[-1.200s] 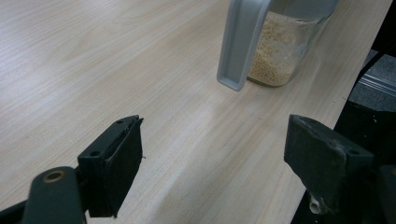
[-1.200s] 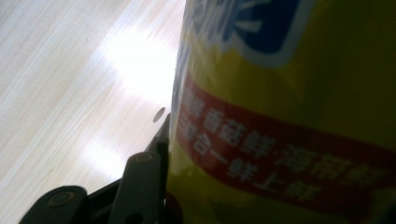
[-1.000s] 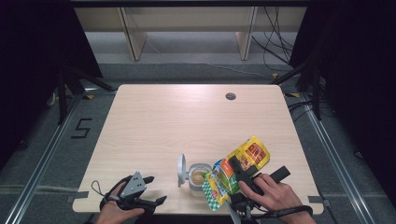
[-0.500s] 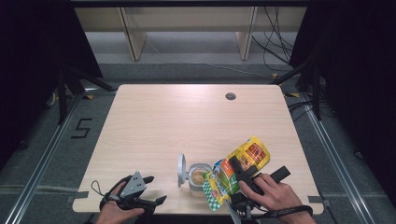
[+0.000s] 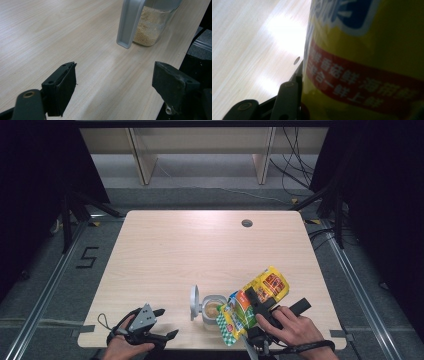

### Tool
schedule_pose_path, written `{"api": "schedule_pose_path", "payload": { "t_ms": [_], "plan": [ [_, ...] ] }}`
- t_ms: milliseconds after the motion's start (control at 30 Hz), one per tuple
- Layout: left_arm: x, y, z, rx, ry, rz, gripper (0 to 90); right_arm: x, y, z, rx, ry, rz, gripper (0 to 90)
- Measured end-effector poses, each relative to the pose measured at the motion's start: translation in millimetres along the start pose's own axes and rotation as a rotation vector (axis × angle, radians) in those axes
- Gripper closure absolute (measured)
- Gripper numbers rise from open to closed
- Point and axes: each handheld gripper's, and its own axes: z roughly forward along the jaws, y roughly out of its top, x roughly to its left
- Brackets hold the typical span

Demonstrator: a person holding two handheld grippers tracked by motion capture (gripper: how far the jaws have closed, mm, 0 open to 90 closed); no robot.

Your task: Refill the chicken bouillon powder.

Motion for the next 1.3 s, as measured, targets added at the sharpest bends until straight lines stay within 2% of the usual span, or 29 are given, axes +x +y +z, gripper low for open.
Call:
{"api": "schedule_pose_path", "payload": {
  "t_ms": [33,67,167,233,433,467,500,567,700,733,767,800,833,900,967,1000,1033,1100,1133,1233,1267,1300],
  "plan": [
    [0.1,-0.1,0.0,-0.002,0.0,0.0,18.9,0.1,-0.1,-0.1,-0.001,-0.005,0.002,60.7],
    [2.4,0.2,-1.0,0.021,0.012,0.026,18.9,0.0,-0.4,0.0,0.001,-0.007,0.002,60.6],
    [1.7,0.3,-0.9,0.023,-0.003,0.014,18.9,0.4,-2.2,0.0,0.01,-0.003,0.001,60.7],
    [1.3,0.1,-0.4,0.013,0.005,0.013,18.9,0.7,-2.9,-0.2,0.007,-0.001,0.013,60.7],
    [1.4,0.2,-0.1,0.018,-0.006,0.008,18.9,-0.1,0.4,0.8,0.007,-0.002,-0.001,60.7],
    [2.8,1.2,-0.9,0.028,0.001,0.045,18.9,0.1,1.4,0.8,0.006,-0.005,-0.006,60.7],
    [2.9,1.3,-1.1,0.027,0.0,0.05,18.9,0.4,2.2,0.9,-0.005,0.0,0.001,60.7],
    [1.6,0.1,-0.3,0.013,0.008,0.015,18.9,0.1,3.0,1.6,-0.009,-0.001,-0.002,60.7],
    [1.7,0.2,-0.7,0.02,-0.003,0.015,18.9,0.2,1.9,0.9,-0.003,-0.006,0.004,60.7],
    [3.2,1.3,-1.0,0.023,-0.002,0.046,18.9,0.0,1.7,1.2,-0.001,-0.005,0.002,60.7],
    [2.8,1.0,-0.6,0.015,0.003,0.046,18.9,-0.4,1.3,1.0,0.0,-0.002,-0.001,60.7],
    [1.2,0.3,-0.4,0.014,0.003,0.019,18.9,-0.5,0.9,0.9,-0.002,-0.003,0.0,60.7],
    [1.1,0.1,-0.3,0.013,0.004,0.013,18.9,-0.3,0.5,0.8,-0.003,-0.005,0.004,60.7],
    [1.8,0.2,-0.6,0.022,-0.002,0.014,18.9,0.2,-0.1,1.3,-0.001,-0.004,0.006,60.7],
    [2.3,1.0,-1.2,0.026,0.0,0.036,18.9,1.2,-1.2,1.5,0.003,-0.002,0.011,60.7],
    [1.0,0.1,-0.3,0.014,0.004,0.013,18.9,0.3,-2.0,2.0,0.001,-0.001,-0.007,60.7],
    [3.5,1.3,-1.0,0.024,-0.003,0.047,18.9,1.4,-1.9,1.9,0.007,0.001,0.012,60.7],
    [3.2,1.0,-0.9,0.021,-0.002,0.046,18.9,1.4,-1.9,2.1,0.006,0.003,0.01,60.7],
    [1.1,0.0,-0.3,0.014,0.003,0.011,18.9,1.6,-2.1,1.8,0.005,0.003,0.014,60.7],
    [1.2,0.0,-0.4,0.011,0.005,0.013,18.9,-0.9,-3.0,2.3,-0.005,-0.004,-0.011,60.7],
    [1.4,0.2,-0.5,0.014,0.007,0.018,18.9,-0.7,-3.1,1.7,-0.005,-0.002,-0.006,60.7],
    [1.0,0.2,-0.2,0.007,0.004,0.014,18.9,0.7,-2.7,1.0,0.002,-0.002,0.028,60.7]
  ]
}}
